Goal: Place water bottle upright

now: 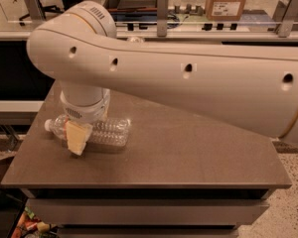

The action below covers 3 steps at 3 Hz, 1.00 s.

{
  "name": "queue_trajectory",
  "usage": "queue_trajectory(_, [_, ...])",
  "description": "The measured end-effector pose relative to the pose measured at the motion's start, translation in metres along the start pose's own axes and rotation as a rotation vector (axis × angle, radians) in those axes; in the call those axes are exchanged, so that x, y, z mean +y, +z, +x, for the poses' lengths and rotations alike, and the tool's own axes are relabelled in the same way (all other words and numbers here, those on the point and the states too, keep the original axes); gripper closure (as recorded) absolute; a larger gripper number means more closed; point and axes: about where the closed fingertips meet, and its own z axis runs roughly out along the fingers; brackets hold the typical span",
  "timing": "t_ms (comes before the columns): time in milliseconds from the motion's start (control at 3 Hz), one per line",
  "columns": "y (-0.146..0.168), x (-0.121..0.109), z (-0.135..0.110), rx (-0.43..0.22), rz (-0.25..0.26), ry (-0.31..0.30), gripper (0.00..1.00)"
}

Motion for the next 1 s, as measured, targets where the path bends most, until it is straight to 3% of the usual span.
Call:
queue_trajectory(667, [-0.0033,-0.0001,-0.0006,0.001,0.0,-0.001,0.88])
queue_trajectory(1000, [-0.0031,0.0003,-0.0004,0.001,0.0,-0.002,1.0])
